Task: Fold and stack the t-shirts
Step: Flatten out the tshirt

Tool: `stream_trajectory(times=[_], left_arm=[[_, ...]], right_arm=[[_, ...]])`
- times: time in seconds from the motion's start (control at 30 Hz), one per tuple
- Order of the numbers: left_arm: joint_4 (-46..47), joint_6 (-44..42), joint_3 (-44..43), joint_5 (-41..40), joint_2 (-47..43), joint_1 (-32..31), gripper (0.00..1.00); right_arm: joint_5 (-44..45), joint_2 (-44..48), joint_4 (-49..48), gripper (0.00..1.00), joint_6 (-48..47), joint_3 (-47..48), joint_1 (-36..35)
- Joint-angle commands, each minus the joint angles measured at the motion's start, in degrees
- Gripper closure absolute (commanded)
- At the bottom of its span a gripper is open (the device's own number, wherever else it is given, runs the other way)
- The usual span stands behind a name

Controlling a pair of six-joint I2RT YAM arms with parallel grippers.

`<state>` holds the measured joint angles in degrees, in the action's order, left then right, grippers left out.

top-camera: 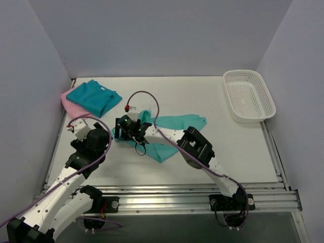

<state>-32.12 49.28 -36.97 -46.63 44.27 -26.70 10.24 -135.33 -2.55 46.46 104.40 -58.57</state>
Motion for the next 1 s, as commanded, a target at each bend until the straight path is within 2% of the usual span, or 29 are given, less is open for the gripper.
stream_trajectory(times=[0.0, 0.27, 0.43, 0.83, 0.9, 0.93, 0.97], left_arm=[[2.41, -0.41, -0.65, 0.49, 0.02, -0.20, 0.04], [3.11, -0.50, -0.56, 0.40, 1.17, -0.11, 0.04], [3.29, -0.50, -0.47, 0.49, 1.34, -0.20, 0.04], [2.85, -0.58, -0.12, 0.58, 0.29, -0.11, 0.04], [2.94, -0.50, -0.12, 0.49, 0.38, -0.20, 0.04], [2.94, -0.50, -0.03, 0.49, 0.46, -0.11, 0.04], [3.03, -0.50, -0.03, 0.49, 0.55, -0.20, 0.04]], right_arm=[[0.22, -1.25, 1.23, 0.32, -0.40, 1.33, 0.73], [0.13, -0.20, 1.23, 0.45, -0.58, 0.46, 0.65], [0.13, 1.38, 0.70, 0.61, -0.75, -0.86, 0.64], [-0.05, -0.37, 0.61, 0.76, -0.84, 0.54, 0.73], [-0.04, -0.99, 0.61, 0.85, -1.10, 0.98, 0.91], [-0.04, -1.34, 0.61, 0.98, -1.54, 1.24, 1.08], [-0.04, -1.60, 0.70, 1.00, -1.63, 1.94, 1.17]])
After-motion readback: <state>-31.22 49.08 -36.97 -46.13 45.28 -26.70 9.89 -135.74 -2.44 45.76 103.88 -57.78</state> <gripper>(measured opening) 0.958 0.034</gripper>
